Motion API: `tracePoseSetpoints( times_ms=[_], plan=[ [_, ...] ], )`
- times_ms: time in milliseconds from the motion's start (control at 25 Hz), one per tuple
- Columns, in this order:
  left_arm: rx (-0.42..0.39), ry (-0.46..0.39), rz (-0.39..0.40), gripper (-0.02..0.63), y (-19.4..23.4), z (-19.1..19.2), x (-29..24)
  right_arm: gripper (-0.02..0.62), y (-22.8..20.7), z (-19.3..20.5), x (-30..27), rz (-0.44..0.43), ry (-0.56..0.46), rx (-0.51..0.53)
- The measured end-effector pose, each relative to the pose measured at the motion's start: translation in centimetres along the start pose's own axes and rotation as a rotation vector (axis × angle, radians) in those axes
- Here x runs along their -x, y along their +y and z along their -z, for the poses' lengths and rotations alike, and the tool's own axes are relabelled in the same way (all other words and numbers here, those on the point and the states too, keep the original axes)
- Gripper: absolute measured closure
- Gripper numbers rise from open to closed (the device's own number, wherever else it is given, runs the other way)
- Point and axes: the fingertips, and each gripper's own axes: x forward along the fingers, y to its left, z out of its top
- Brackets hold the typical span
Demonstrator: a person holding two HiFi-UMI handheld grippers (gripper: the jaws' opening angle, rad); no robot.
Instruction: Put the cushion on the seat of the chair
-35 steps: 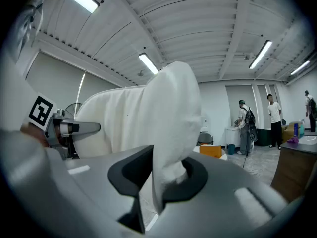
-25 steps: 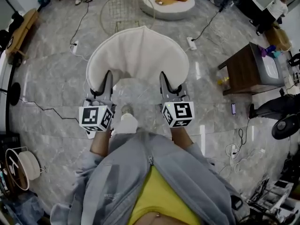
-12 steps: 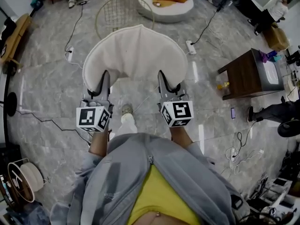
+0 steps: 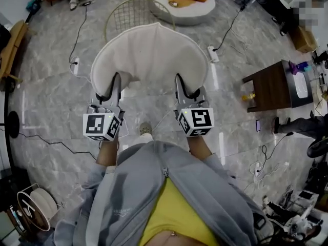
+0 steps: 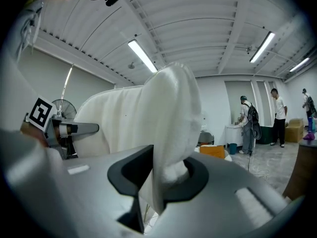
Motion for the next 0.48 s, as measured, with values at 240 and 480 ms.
tracePoseSetpoints(
  times_ms=[240,480],
  plan=[
    [0.011,0.01,0.001,0.538,3.0,0.6,-3.3,0.528,-0.5,0.1,-4.4,0.003,0.017,-0.003],
    [0.023,0.008,0.006,0.538,5.1,0.7,-6.6,0.528,-1.6,-0.3,-8.1,0.005,0.017,0.005]
  ],
)
